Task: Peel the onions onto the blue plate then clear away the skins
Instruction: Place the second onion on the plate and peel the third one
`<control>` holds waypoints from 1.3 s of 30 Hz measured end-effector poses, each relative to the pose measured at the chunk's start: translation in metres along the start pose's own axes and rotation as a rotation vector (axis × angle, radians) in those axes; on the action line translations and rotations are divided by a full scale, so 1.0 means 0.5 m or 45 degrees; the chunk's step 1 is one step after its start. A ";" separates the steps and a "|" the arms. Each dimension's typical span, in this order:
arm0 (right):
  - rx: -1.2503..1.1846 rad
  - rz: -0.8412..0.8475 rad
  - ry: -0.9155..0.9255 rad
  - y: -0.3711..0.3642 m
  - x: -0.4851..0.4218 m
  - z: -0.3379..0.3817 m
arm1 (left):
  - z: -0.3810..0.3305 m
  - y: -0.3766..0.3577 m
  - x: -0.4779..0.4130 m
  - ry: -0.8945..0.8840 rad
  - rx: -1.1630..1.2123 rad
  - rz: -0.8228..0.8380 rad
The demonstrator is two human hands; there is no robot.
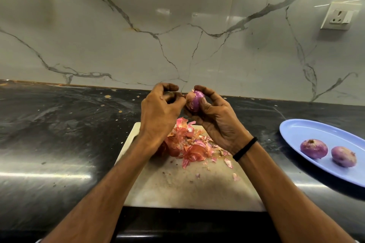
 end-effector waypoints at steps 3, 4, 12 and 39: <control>-0.043 0.009 0.019 0.001 0.000 0.003 | -0.001 -0.005 0.001 -0.018 0.059 0.067; -0.033 0.006 0.023 0.001 -0.001 0.004 | -0.003 -0.006 0.001 -0.034 0.053 0.083; 0.065 0.006 0.081 0.002 0.001 0.008 | 0.000 -0.004 -0.004 -0.045 0.083 0.164; 0.380 0.009 0.158 0.012 -0.006 -0.009 | -0.009 -0.002 0.011 0.195 0.271 0.000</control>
Point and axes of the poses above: each hand's wrist, its own x-axis away from the middle knuckle, its own y-axis out of the back of the hand, z = x × y, the point moved 2 cm from there along -x, towards the middle knuckle, and after that the axes turned 4 degrees about z, right-handed, at the moved point
